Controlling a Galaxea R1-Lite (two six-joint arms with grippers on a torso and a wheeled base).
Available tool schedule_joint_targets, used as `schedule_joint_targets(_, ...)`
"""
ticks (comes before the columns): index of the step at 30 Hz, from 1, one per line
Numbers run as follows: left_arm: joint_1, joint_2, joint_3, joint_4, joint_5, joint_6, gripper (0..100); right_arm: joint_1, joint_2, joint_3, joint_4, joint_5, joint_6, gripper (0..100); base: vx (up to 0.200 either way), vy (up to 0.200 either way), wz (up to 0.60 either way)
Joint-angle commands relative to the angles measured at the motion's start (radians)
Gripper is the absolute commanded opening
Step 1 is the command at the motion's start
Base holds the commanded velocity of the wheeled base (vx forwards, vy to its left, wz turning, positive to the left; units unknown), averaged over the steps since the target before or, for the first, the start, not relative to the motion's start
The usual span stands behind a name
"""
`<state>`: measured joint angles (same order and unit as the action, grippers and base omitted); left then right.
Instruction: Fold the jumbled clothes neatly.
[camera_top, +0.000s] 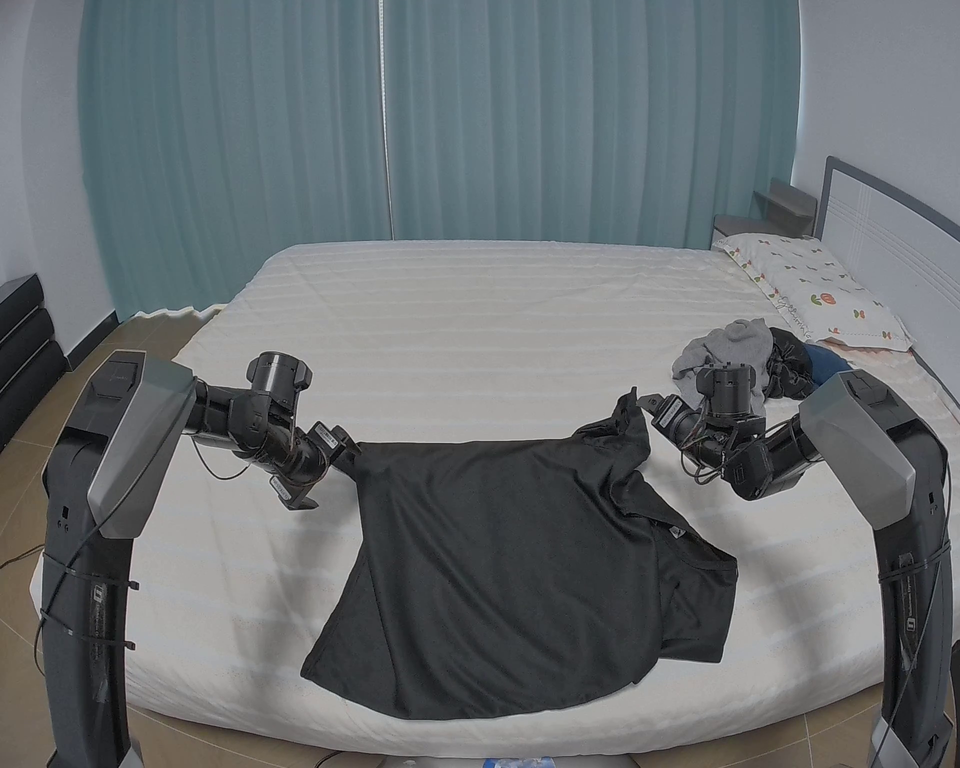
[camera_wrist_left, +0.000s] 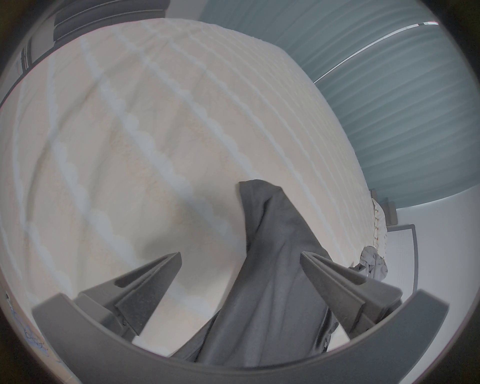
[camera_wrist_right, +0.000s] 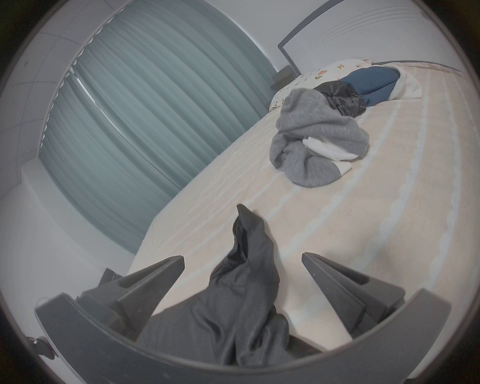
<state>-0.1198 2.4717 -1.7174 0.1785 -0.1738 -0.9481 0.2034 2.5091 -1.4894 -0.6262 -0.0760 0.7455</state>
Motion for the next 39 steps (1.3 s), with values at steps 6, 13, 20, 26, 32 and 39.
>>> schedule_joint_targets(6, -0.001, -0.197, 0.410, -0.341, -0.015, -0.077, 100, 0.083, -0.007, -0.026, 0.141, -0.004, -0.066, 100, 0.000, 0.000, 0.00)
schedule_joint_targets(13, -0.008, -0.267, 0.622, -0.528, -0.019, -0.158, 100, 0.100, 0.054, -0.175, 0.321, -0.073, -0.069, 100, 0.000, 0.000, 0.00)
schedule_joint_targets(20, -0.011, -0.284, 0.768, -0.708, -0.019, -0.161, 100, 0.113, 0.085, -0.246, 0.416, -0.082, -0.068, 100, 0.000, 0.000, 0.00)
schedule_joint_targets(26, -0.011, -0.298, 0.799, -0.745, -0.019, -0.161, 100, 0.108, 0.112, -0.295, 0.451, -0.100, -0.068, 0, 0.000, 0.000, 0.00)
schedule_joint_targets(32, -0.009, -0.306, 0.815, -0.746, -0.023, -0.159, 100, 0.102, 0.117, -0.304, 0.465, -0.114, -0.068, 0, 0.000, 0.000, 0.00)
schedule_joint_targets(39, -0.011, -0.321, 0.845, -0.746, -0.023, -0.159, 100, 0.064, 0.063, -0.296, 0.465, -0.113, -0.063, 0, 0.000, 0.000, 0.00)
